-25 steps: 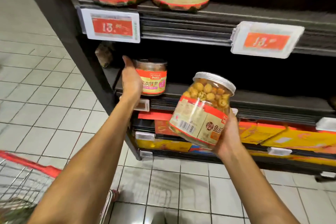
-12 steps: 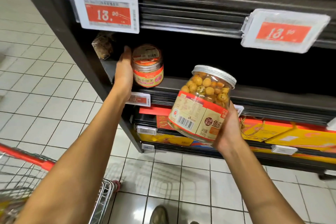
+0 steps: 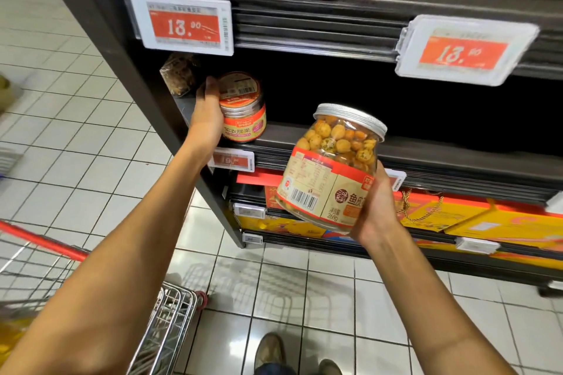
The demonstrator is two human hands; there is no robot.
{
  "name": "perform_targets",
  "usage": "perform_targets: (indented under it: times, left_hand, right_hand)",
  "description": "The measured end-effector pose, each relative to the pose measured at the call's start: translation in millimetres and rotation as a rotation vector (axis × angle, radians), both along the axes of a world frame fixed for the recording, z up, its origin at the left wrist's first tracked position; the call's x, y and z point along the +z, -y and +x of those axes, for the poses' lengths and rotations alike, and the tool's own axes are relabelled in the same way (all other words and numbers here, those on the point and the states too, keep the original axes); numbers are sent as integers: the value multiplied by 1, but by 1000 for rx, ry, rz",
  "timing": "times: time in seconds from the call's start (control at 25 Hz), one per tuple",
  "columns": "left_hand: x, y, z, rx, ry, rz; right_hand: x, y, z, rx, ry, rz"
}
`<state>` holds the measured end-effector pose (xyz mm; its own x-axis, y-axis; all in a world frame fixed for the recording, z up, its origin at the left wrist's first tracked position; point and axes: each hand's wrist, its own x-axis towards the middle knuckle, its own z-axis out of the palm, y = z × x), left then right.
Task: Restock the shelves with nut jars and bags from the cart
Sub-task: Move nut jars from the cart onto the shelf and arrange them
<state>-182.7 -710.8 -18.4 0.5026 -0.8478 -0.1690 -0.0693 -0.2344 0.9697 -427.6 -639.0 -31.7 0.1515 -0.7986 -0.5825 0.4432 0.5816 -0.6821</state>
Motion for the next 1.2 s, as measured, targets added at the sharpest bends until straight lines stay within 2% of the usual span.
perform_targets:
  times: [0.12,0.16,0.32,0.48,0.56,0.68,0.8,0.96,1.04,1.2]
  left_hand:
    - [23,-51,-24,116,238,51]
    - [32,-76,-37,118,253,35]
    - [88,-172,-104,-268,-81,-29]
    - [136,-203,-136,-406,-119,-129]
    - [153,-209,-144,-411,-145,-219]
    - [170,-205,-144,-405,-147,-403]
    - [190,-182,-147,-444,-117,-513]
    - [216,-133,-165,-454,11,-513]
    - [222,-105,-174,-452,17,-480]
    - [223,-47,-176,-365,134,-448]
  right_hand:
    - [24,-11,-4,-9,-15,-24]
    - [36,-17,-7,-8,-17,-37]
    - [80,-55,-22,36,-91,-54]
    - [119,-88,-18,56,-174,-95]
    - [141,-99,-13,44,-166,-129]
    - [177,-106,-13,38,-135,-260]
    - [210,-94,-19,-78,-194,-357]
    - [239,-43,-30,-233,-276,-514]
    - [246,-15,-36,-292,-286,-566]
    - [249,39,-42,-321,-308,-623]
